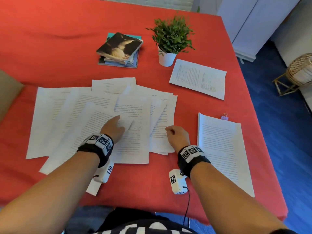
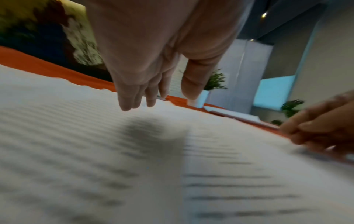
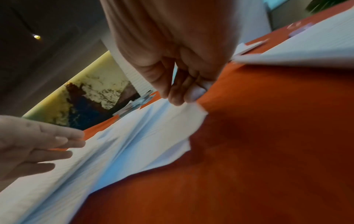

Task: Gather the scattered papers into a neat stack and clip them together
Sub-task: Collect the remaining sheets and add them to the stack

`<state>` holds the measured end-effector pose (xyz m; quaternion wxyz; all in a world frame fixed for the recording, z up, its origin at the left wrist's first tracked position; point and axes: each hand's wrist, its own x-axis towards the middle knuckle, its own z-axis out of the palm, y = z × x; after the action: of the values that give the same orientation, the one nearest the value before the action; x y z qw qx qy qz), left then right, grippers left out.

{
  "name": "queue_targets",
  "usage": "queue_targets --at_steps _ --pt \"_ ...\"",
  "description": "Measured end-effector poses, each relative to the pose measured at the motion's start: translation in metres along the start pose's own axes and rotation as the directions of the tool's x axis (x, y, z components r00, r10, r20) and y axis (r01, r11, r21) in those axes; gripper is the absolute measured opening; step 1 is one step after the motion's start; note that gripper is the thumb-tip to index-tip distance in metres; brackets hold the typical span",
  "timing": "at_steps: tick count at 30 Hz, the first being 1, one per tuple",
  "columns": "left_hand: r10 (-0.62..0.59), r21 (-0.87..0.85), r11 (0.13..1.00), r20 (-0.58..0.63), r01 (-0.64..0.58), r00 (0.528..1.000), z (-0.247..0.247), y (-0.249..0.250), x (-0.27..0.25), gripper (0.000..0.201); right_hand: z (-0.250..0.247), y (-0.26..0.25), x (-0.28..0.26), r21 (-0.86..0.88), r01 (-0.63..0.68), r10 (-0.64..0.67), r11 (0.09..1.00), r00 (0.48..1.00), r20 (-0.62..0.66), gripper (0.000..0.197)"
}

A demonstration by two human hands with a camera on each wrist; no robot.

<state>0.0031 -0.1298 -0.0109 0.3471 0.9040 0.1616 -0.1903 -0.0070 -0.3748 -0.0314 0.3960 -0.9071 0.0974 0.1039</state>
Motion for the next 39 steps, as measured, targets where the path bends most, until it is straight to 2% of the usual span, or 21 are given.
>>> queue_targets --at_steps 3,6,8,11,12,15,16,17,19,21,22,24,26,28,29,31,34,36,37,38,39 --pt "-0.152 0.099 0.981 -0.129 0.165 0.98 -0.027 -0.056 0.017 0.064 0.024 -0.021 0.01 -0.016 -0.057 0.058 0.998 0.995 0.081 0.034" --pt "-0.334 0.254 0.887 -0.223 0.385 0.916 -0.045 -0.098 0.015 0.073 0.044 -0.036 0.022 -0.018 -0.166 0.167 0.986 0.98 0.11 0.043" --pt "-0.4 0.272 0.853 -0.207 0.445 0.893 -0.05 -0.114 0.011 0.086 0.055 -0.042 0.027 0.015 -0.179 0.176 0.984 0.977 0.124 0.048" --pt "-0.397 0.27 0.851 -0.23 0.451 0.888 -0.057 -0.127 0.011 0.101 0.065 -0.049 0.031 0.089 -0.187 0.175 0.978 0.977 0.124 0.045" --pt "-0.377 0.243 0.869 -0.239 0.431 0.895 -0.058 -0.13 0.012 0.095 0.064 -0.05 0.033 0.079 -0.189 0.181 0.979 0.978 0.106 0.039" --pt "-0.27 0.096 0.948 -0.263 0.303 0.926 -0.07 -0.135 0.016 0.04 0.048 -0.047 0.045 -0.081 -0.172 0.172 0.982 0.985 -0.008 0.029" --pt "-0.248 0.054 0.96 -0.301 0.276 0.921 -0.076 -0.135 0.017 0.03 0.039 -0.043 0.05 -0.104 -0.193 0.188 0.976 0.981 -0.054 0.031" --pt "-0.242 0.016 0.964 -0.358 0.265 0.902 -0.085 -0.135 0.019 0.028 0.031 -0.038 0.054 -0.108 -0.214 0.203 0.971 0.974 -0.102 0.033" --pt "-0.306 -0.032 0.945 -0.432 0.324 0.848 -0.105 -0.14 0.026 0.036 0.018 -0.029 0.059 -0.108 -0.311 0.285 0.944 0.936 -0.208 0.037" --pt "-0.404 -0.015 0.899 -0.414 0.438 0.815 -0.124 -0.15 0.032 0.046 0.013 -0.021 0.061 -0.068 -0.407 0.369 0.911 0.878 -0.305 0.034" --pt "-0.447 -0.009 0.876 -0.39 0.482 0.805 -0.132 -0.157 0.034 0.05 0.012 -0.02 0.061 -0.004 -0.402 0.382 0.916 0.873 -0.302 0.028" --pt "-0.479 0.007 0.858 -0.353 0.514 0.804 -0.141 -0.169 0.037 0.056 0.015 -0.022 0.059 0.058 -0.315 0.32 0.947 0.924 -0.21 0.02" --pt "-0.435 0.031 0.882 -0.329 0.47 0.838 -0.145 -0.176 0.039 0.052 0.018 -0.029 0.053 0.016 -0.24 0.241 0.971 0.964 -0.114 0.015" --pt "-0.374 0.01 0.915 -0.355 0.403 0.857 -0.145 -0.175 0.039 0.038 0.02 -0.036 0.051 -0.009 -0.188 0.184 0.982 0.971 -0.152 0.022" --pt "-0.346 -0.017 0.93 -0.378 0.367 0.859 -0.145 -0.171 0.037 0.033 0.019 -0.04 0.051 -0.03 -0.156 0.147 0.987 0.966 -0.213 0.021" --pt "-0.312 -0.054 0.945 -0.437 0.322 0.843 -0.145 -0.167 0.038 0.033 0.012 -0.05 0.053 -0.145 -0.077 0.017 0.986 0.927 -0.376 0.018" --pt "-0.246 -0.082 0.968 -0.512 0.238 0.823 -0.143 -0.153 0.032 0.028 -0.006 -0.072 0.055 -0.265 0.054 -0.193 0.963 0.823 -0.534 0.019" --pt "-0.215 -0.132 0.976 -0.516 0.171 0.829 -0.141 -0.142 0.026 0.019 -0.017 -0.09 0.057 -0.342 0.184 -0.362 0.921 0.726 -0.585 0.017" --pt "-0.202 -0.165 0.977 -0.495 0.137 0.845 -0.138 -0.136 0.022 0.021 -0.022 -0.098 0.056 -0.389 0.239 -0.44 0.889 0.68 -0.587 0.018" --pt "-0.193 -0.194 0.974 -0.466 0.113 0.863 -0.134 -0.132 0.018 0.029 -0.026 -0.107 0.056 -0.423 0.276 -0.491 0.863 0.656 -0.574 0.022" --pt "-0.181 -0.212 0.973 -0.451 0.092 0.874 -0.129 -0.127 0.013 0.039 -0.029 -0.116 0.055 -0.426 0.298 -0.504 0.854 0.676 -0.538 0.029"
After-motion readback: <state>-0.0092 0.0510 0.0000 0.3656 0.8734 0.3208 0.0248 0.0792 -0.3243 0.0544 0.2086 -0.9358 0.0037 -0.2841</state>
